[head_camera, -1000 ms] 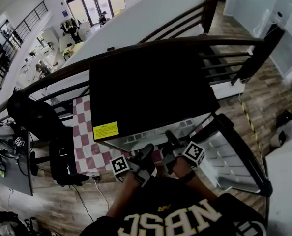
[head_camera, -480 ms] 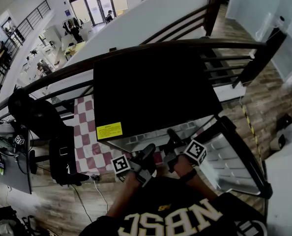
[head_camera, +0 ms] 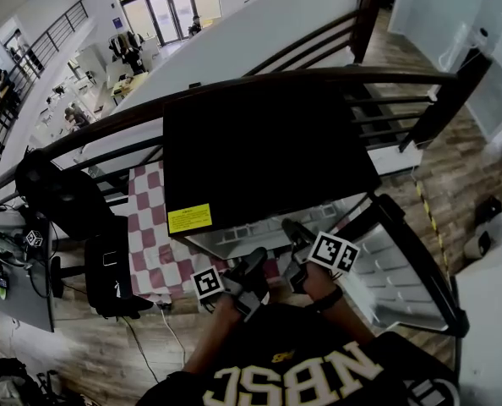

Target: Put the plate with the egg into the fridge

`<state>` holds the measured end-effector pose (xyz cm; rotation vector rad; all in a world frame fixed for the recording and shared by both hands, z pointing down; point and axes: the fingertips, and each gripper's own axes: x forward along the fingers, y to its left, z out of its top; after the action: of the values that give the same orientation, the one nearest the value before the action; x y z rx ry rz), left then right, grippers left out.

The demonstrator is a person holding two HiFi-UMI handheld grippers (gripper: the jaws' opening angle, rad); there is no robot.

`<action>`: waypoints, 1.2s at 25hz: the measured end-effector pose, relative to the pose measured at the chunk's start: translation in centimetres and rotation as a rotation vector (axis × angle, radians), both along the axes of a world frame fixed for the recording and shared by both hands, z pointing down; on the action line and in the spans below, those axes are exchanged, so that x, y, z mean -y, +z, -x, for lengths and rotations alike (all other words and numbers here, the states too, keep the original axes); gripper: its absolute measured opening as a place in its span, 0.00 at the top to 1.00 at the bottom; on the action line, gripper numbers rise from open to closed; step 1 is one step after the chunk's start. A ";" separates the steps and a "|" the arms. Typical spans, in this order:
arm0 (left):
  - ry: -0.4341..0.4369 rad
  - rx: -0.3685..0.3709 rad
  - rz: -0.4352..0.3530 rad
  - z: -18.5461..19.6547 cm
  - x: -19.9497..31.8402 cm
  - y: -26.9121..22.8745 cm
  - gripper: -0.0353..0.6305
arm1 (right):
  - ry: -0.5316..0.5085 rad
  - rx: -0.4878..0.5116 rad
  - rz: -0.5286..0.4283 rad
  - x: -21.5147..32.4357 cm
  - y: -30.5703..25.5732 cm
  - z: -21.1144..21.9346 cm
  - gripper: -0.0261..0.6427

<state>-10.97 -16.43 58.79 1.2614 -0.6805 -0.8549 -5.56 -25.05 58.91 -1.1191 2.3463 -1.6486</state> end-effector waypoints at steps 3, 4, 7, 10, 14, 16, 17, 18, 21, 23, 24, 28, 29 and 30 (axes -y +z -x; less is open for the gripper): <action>0.004 -0.002 0.007 -0.3 -0.4 0.2 0.66 | -0.055 -0.182 -0.069 -0.5 0.2 -0.3 0.63; 0.007 -0.002 0.009 -0.4 -0.6 0.2 0.66 | -0.068 -0.234 -0.083 -0.7 0.4 -0.5 0.61; 0.014 -0.002 0.009 -0.9 -1.1 0.2 0.66 | -0.077 -0.310 -0.091 -1.7 1.4 -1.4 0.58; -0.004 0.023 0.006 -0.8 -1.3 0.2 0.66 | -0.056 -0.294 -0.088 -2.3 1.5 -2.5 0.58; -0.046 0.156 -0.034 0.4 -1.1 -0.3 0.66 | 0.004 -0.262 -0.161 -2.8 -0.2 -4.5 0.59; -0.049 0.245 -0.085 0.6 -0.9 -1.1 0.66 | 0.023 -0.262 -0.230 -3.2 -1.5 -5.5 0.59; -0.047 0.297 -0.115 0.6 -0.8 -1.7 0.67 | 0.026 -0.270 -0.268 -3.5 -2.2 -6.0 0.59; -0.043 0.363 -0.145 0.6 -0.8 -2.1 0.68 | 0.027 -0.283 -0.307 -3.8 -2.9 -6.4 0.59; -0.034 0.612 -0.231 0.6 -0.6 -3.2 0.72 | 0.027 -0.338 -0.426 -4.9 -5.0 -7.5 0.69; -0.038 0.745 -0.284 0.2 -0.7 -4.0 0.77 | 0.027 -0.379 -0.499 -5.7 -6.1 -8.0 0.80; -0.036 0.809 -0.309 0.0 -0.8 -4.4 0.81 | 0.025 -0.397 -0.528 -6.1 -6.5 -8.2 0.84; -0.014 1.047 -0.420 -1.7 -1.4 -6.1 0.88 | 0.007 -0.446 -0.603 -7.7 -7.7 -8.7 0.89; -0.012 1.106 -0.449 -2.1 -1.6 -6.5 0.88 | -0.001 -0.460 -0.620 -8.1 -7.9 -8.8 0.89; -0.014 1.163 -0.477 -2.5 -1.7 -7.0 0.89 | -0.006 -0.477 -0.639 -8.6 -8.1 -9.0 0.90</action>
<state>-8.51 -14.68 51.82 2.1959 -1.4379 -0.2017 3.41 -16.49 50.77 -1.4381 2.8209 -0.5534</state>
